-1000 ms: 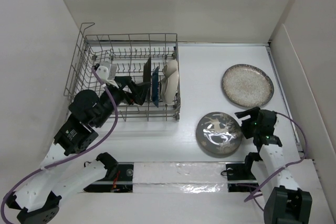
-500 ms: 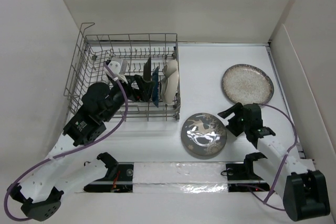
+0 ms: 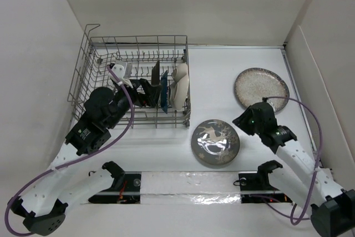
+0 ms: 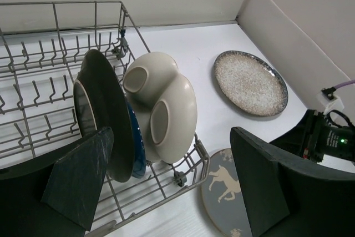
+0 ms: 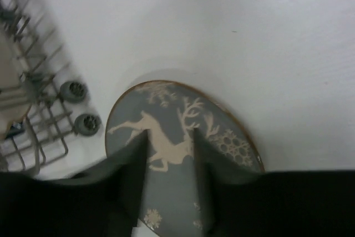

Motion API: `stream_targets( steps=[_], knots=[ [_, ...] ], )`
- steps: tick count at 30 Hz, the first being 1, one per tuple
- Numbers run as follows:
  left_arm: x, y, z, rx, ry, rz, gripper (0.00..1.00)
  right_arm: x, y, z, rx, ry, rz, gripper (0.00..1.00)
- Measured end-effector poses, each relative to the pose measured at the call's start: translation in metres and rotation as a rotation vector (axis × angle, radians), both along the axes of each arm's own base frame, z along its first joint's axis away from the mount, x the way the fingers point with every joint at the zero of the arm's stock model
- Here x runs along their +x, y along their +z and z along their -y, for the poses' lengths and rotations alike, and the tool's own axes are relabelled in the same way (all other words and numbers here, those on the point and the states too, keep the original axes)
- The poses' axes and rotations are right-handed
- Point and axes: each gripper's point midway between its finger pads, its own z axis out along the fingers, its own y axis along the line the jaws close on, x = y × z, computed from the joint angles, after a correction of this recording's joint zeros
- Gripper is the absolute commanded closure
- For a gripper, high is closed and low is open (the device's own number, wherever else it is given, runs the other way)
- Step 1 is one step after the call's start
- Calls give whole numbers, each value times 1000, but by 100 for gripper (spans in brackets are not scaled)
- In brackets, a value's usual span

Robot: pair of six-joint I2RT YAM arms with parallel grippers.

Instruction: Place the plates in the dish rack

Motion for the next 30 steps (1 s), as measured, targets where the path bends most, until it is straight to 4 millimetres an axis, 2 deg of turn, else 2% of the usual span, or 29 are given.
stream_targets(
  steps=[2, 3, 5, 10, 15, 18, 21, 26, 30],
  knots=[
    [0, 0, 1, 1, -5, -1, 17, -2, 18, -17, -8, 72, 37, 98],
    [-1, 0, 1, 0, -7, -1, 17, -5, 23, -27, -12, 116, 42, 100],
    [-1, 0, 2, 0, -12, -1, 17, -18, 19, -46, -28, 211, 13, 100],
    [0, -3, 2, 3, -12, -5, 17, -86, -10, -92, -110, 546, -166, 100],
    [1, -7, 4, 8, -12, -11, 18, -147, -10, -121, -168, 816, -267, 100],
    [2, -8, 4, 11, -11, -15, 18, -178, -8, -128, -151, 918, -314, 100],
    [2, -8, 4, 12, -9, -16, 18, -193, -14, -127, -138, 933, -370, 100],
    [3, -8, 3, 12, -4, -15, 18, -200, -40, -114, -182, 871, -465, 100],
    [3, -8, 3, 12, -4, -15, 18, -192, -53, -110, -214, 797, -499, 100]
  ],
)
